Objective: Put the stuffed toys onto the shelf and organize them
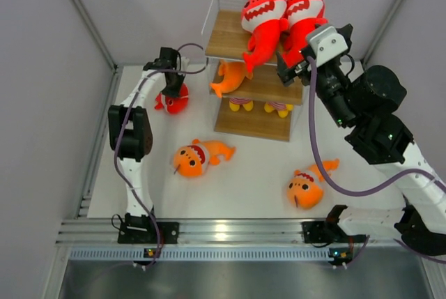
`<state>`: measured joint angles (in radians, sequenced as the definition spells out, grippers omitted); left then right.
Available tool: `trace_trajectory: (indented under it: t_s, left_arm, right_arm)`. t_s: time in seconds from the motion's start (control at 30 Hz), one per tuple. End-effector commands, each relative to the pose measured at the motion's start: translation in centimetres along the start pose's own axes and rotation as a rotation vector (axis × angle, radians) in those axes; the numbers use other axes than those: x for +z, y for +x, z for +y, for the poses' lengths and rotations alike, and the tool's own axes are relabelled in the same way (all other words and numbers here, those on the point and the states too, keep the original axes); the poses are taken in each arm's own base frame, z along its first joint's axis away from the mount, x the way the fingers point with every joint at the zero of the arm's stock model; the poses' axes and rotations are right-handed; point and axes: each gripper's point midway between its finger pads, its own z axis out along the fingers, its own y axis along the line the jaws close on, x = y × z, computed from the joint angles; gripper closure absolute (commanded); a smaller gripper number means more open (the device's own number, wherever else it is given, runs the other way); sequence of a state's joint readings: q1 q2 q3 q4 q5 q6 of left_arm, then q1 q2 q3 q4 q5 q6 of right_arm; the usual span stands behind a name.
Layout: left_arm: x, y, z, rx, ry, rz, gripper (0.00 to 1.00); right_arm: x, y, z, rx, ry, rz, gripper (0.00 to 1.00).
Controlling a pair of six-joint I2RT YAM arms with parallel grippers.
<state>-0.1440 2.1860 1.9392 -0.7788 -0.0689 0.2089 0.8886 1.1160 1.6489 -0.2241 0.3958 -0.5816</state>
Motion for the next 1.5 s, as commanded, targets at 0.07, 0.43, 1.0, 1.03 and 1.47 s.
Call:
trace_trajectory:
  t_s: [0.07, 0.43, 1.0, 1.03, 1.47]
  left_arm:
    - [-13.8, -3.2, 2.9, -0.285, 0.109, -0.287, 1.0]
    - [-41.3, 1.0, -0.5, -0.292, 0.323, -0.837, 1.0]
    - [-54.5, 5.4, -11.2, -0.08, 0.838, -0.923, 1.0]
    - [-54.5, 5.4, -11.2, -0.079, 0.847, -0.92, 1.0]
    - [-55.9, 6.1, -12.3, -0.031, 0.916, -0.914, 1.0]
  right_arm:
    - [-1.3, -2.7, 2.3, 0.038, -0.17, -0.118, 0.01]
    - [-1.5, -6.1, 9.9, 0.185, -0.485, -0.263, 0.02]
    - [-0.5, -8.8, 24.8, 0.272, -0.837, -0.398, 0.01]
    - [-0.3, -8.8, 25.3, 0.271, -0.837, -0.394, 0.01]
    - [3.0, -8.4, 27.9, 0.32, -0.771, -0.254, 0.62]
